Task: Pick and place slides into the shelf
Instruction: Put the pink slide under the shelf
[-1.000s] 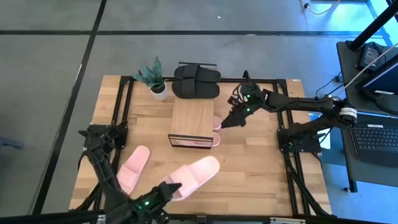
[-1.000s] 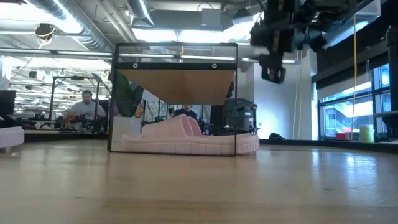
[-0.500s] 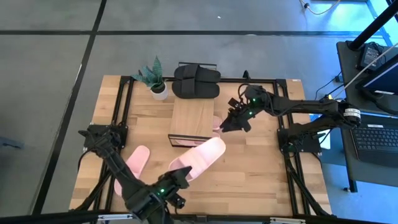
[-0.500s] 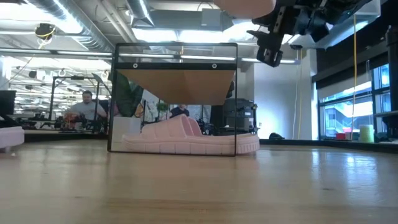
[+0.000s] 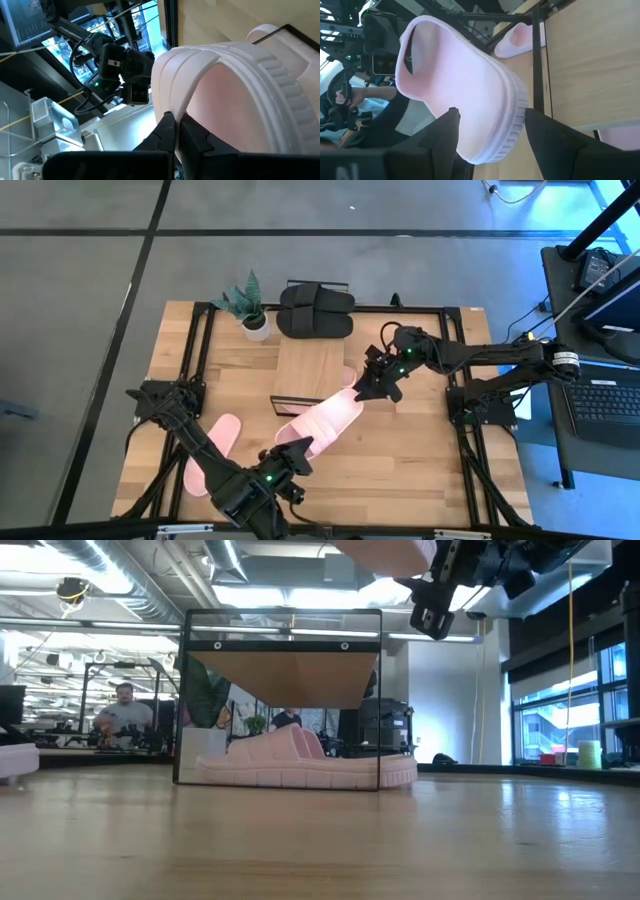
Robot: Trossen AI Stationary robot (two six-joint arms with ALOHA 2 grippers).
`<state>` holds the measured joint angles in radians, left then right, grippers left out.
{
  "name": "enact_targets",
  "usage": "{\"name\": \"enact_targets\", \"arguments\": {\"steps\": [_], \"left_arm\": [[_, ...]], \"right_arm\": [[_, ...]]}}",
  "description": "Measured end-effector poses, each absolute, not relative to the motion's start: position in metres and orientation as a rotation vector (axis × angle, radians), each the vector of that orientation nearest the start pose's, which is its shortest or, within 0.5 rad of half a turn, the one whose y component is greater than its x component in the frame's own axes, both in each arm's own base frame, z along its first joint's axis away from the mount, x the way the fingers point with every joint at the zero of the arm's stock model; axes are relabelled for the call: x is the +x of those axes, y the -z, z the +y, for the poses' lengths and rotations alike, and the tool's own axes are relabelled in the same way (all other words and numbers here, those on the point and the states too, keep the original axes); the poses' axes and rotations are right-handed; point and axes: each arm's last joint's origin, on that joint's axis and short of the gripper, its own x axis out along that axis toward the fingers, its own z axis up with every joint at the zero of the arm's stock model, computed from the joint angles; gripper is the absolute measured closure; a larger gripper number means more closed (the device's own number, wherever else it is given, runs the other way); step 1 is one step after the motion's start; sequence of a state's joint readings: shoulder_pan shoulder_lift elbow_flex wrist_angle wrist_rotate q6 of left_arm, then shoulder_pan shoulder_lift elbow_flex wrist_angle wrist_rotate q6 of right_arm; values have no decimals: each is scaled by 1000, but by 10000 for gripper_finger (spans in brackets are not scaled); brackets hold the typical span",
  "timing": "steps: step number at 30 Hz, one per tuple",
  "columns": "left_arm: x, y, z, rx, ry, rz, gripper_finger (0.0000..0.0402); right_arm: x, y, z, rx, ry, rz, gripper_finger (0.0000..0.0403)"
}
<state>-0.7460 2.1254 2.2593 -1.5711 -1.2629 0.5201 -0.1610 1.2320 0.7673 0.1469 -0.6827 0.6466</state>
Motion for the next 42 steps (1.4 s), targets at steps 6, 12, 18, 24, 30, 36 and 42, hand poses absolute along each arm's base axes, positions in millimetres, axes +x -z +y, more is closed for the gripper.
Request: {"name": "enact_targets", "arguments": {"steps": [6,12,18,24,30,36,42], "left_arm": [[315,-345,-255,1728,-230,916,402],[315,-346,-255,1776,-262,909,402],[315,-346,-254,1780,-263,911,402],[315,-346,-254,1771,-269,907,401],[316,-346,-254,1729,-279,899,376],[314,-342,-257,1682,-154,934,353],[314,-341,-258,1588,-162,926,318]], "right_arm": [[263,-268,-24,762,-404,455,193],[263,-268,-24,786,-400,463,231],[263,-268,-24,786,-400,463,258],[263,-268,-23,753,-428,461,291],[263,-268,-23,684,-442,439,358],[264,-270,-22,669,-454,419,372],[264,-270,-23,668,-432,415,372]]}}
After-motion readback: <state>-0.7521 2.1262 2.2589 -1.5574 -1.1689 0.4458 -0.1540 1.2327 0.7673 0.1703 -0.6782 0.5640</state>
